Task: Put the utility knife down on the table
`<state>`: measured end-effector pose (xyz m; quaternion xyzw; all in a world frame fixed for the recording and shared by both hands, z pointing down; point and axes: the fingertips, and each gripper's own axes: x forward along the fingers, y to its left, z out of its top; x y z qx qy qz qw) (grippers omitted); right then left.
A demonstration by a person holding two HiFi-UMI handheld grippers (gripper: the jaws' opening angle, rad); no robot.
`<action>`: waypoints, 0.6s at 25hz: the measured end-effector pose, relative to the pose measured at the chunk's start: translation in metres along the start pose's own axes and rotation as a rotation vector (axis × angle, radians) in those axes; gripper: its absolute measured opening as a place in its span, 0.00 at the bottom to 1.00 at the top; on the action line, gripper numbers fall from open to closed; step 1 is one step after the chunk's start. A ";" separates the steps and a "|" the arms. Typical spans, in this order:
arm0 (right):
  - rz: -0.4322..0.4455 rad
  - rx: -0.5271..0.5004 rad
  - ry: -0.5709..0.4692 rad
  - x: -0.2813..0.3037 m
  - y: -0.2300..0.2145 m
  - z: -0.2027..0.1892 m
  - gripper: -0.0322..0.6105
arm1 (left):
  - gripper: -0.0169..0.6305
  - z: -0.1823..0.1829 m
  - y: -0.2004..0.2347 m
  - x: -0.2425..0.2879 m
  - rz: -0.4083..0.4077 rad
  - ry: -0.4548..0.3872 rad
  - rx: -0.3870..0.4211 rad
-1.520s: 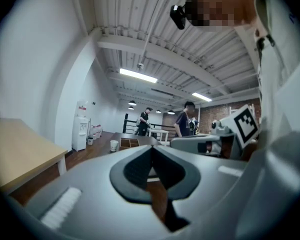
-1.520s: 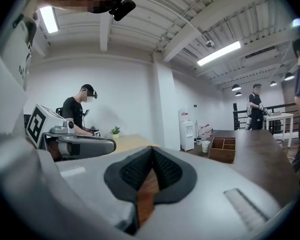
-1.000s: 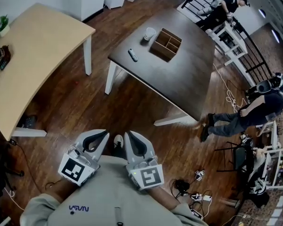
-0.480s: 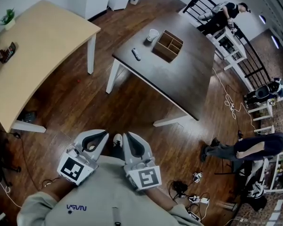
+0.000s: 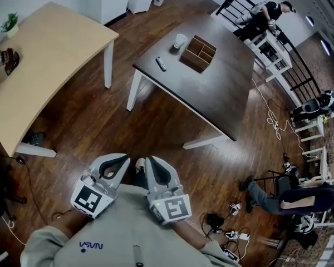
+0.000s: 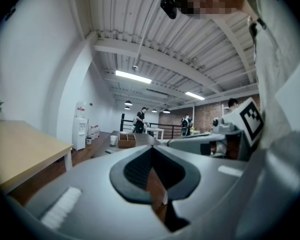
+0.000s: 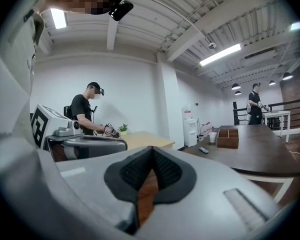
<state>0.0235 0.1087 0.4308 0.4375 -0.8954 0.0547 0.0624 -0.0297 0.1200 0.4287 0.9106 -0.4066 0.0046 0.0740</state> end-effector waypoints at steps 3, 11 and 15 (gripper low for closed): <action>-0.011 0.013 0.007 0.000 -0.007 -0.003 0.05 | 0.03 -0.001 0.008 0.001 0.027 0.000 -0.013; -0.008 0.008 0.011 0.004 -0.011 0.001 0.05 | 0.03 0.002 0.013 0.003 0.042 -0.007 -0.016; -0.011 0.015 0.011 0.006 -0.012 0.001 0.05 | 0.03 0.003 0.017 0.004 0.047 -0.010 -0.021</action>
